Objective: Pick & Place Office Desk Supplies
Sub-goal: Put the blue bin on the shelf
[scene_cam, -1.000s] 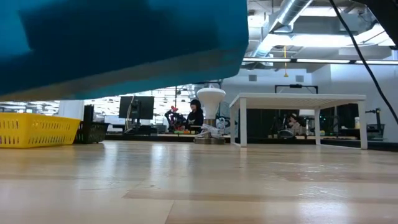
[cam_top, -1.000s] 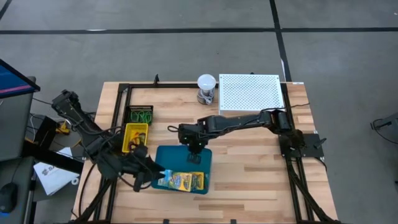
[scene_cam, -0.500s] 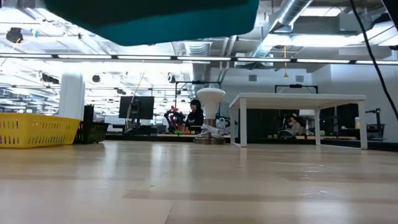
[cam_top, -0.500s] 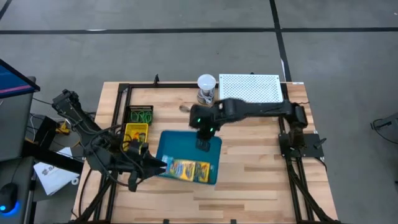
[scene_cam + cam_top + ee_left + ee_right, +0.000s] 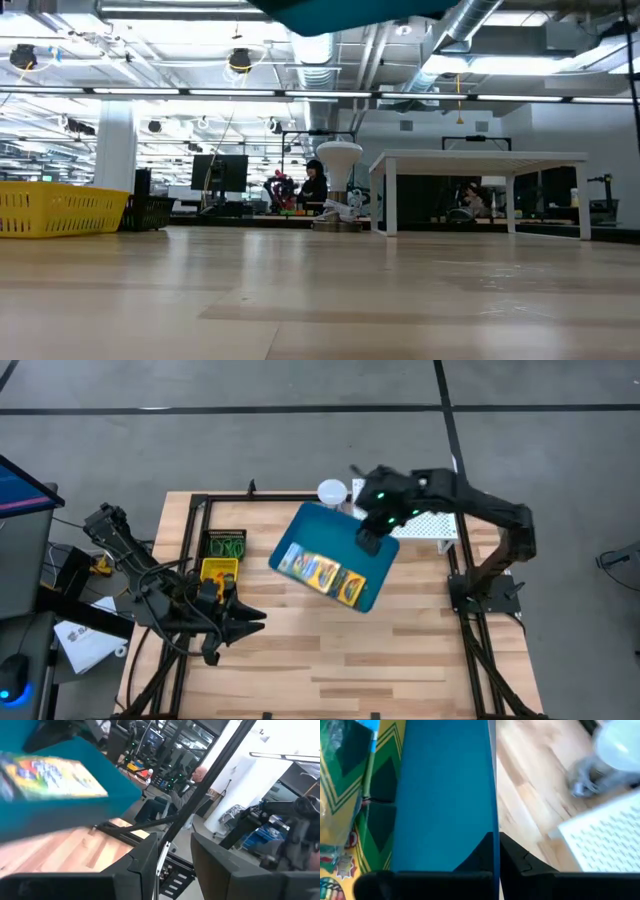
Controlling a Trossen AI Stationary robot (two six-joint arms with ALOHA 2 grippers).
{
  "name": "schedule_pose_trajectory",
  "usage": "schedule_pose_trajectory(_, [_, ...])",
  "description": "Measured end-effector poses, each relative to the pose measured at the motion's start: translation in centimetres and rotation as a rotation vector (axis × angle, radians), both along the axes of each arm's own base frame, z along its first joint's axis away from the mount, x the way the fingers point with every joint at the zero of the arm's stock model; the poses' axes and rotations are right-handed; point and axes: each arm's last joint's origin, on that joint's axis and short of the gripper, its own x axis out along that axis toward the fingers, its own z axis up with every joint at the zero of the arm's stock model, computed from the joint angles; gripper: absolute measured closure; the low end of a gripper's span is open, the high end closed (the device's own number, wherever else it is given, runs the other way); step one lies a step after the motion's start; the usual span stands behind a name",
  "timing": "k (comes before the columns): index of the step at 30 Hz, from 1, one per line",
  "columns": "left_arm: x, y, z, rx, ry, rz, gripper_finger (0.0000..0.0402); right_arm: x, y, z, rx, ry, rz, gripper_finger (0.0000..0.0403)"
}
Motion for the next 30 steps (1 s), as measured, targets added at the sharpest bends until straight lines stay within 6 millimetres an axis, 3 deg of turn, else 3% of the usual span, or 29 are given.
schedule_pose_trajectory(11, [0.2, 0.3, 0.0, 0.008, -0.002, 0.034, 0.0289, -7.7, -4.1, 3.1, -0.026, -0.006, -0.298, 0.0403])
schedule_pose_trajectory(17, [0.2, 0.3, 0.0, 0.037, 0.000, 0.052, 0.0289, -13.0, -5.9, 4.7, -0.035, -0.042, -0.468, 0.0403])
schedule_pose_trajectory(23, [0.2, 0.4, 0.0, 0.076, 0.004, 0.104, 0.0289, -17.0, -6.4, 5.4, -0.027, -0.046, -0.640, 0.0403])
schedule_pose_trajectory(30, [0.7, 1.1, 0.0, 0.102, 0.011, 0.166, 0.0289, -19.7, -5.7, 6.0, 0.002, -0.093, -0.787, 0.0403])
